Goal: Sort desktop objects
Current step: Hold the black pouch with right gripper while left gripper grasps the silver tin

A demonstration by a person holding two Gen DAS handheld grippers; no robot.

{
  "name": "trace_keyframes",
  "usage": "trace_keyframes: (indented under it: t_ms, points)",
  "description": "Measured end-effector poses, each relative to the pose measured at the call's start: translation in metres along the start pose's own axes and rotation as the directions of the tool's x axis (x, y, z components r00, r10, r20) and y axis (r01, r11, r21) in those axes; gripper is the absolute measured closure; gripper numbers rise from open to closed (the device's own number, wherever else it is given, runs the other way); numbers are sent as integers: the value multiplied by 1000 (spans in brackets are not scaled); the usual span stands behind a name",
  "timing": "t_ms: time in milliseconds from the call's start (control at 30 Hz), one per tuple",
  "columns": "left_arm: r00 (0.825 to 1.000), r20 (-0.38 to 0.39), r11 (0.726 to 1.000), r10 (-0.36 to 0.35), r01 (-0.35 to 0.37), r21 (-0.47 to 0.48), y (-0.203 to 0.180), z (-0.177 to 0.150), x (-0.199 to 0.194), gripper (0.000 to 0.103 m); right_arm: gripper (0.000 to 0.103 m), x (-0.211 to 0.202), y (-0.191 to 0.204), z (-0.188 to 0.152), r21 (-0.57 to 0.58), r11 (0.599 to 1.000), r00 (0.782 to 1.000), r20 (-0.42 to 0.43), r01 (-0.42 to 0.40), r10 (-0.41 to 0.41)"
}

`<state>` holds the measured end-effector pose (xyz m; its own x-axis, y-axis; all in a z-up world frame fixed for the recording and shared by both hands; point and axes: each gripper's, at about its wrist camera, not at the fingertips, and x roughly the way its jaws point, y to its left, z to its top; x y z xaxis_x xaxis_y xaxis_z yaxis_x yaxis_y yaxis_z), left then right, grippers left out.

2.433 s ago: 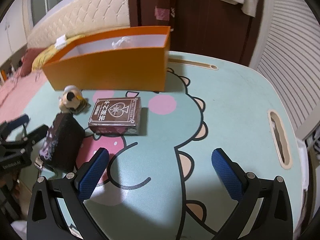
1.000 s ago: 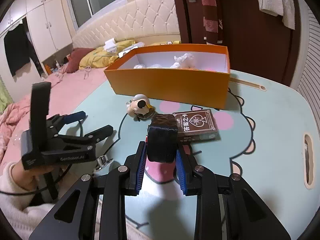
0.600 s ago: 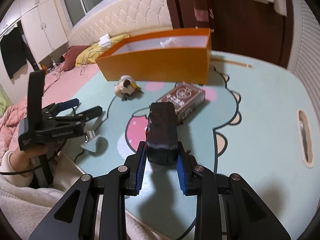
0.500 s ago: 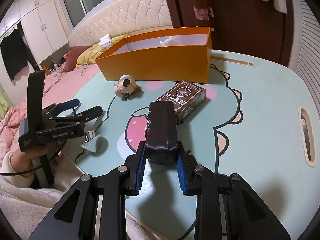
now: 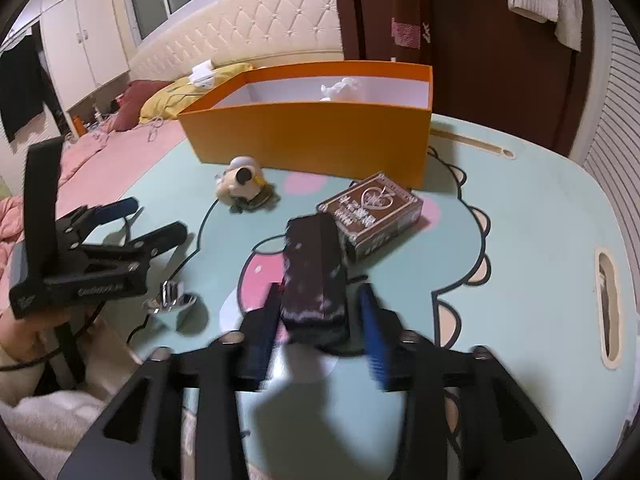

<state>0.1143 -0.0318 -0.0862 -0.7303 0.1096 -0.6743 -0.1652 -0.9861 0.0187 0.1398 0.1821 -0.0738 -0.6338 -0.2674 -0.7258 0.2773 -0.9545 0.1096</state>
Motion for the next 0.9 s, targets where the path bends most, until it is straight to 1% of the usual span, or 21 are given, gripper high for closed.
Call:
trace_keyframes:
  t_ms: [33, 233, 300, 533, 567, 633, 667, 700, 900]
  points:
    - [1000, 0, 1000, 0, 0, -1, 0, 0, 0, 0, 34, 0, 0, 1, -1, 1000, 1000, 6, 2, -2]
    - [1000, 1, 1000, 1, -1, 0, 0, 0, 0, 0, 34, 1, 0, 10, -5, 1000, 999, 39, 15, -15]
    - [1000, 1, 1000, 1, -1, 0, 0, -1, 0, 0, 34, 5, 0, 11, -1, 1000, 999, 33, 10, -10]
    - [1000, 2, 1000, 3, -3, 1, 0, 0, 0, 0, 34, 13, 1, 7, 6, 999, 999, 11, 45, -45]
    - [1000, 2, 1000, 2, -2, 1, 0, 0, 0, 0, 36, 13, 0, 7, 9, 999, 999, 12, 49, -49]
    - [1000, 1, 1000, 2, -2, 0, 0, 0, 0, 0, 59, 12, -3, 6, 22, 999, 999, 15, 46, -46]
    - [1000, 1, 1000, 2, -2, 0, 0, 0, 0, 0, 64, 11, -4, 6, 29, 999, 999, 17, 43, -44]
    - [1000, 1, 1000, 2, -2, 0, 0, 0, 0, 0, 73, 10, -5, 5, 36, 999, 999, 18, 41, -41]
    - [1000, -6, 1000, 2, -2, 11, -1, -1, -2, 0, 73, 3, -10, 2, 54, 998, 999, 30, 26, -27]
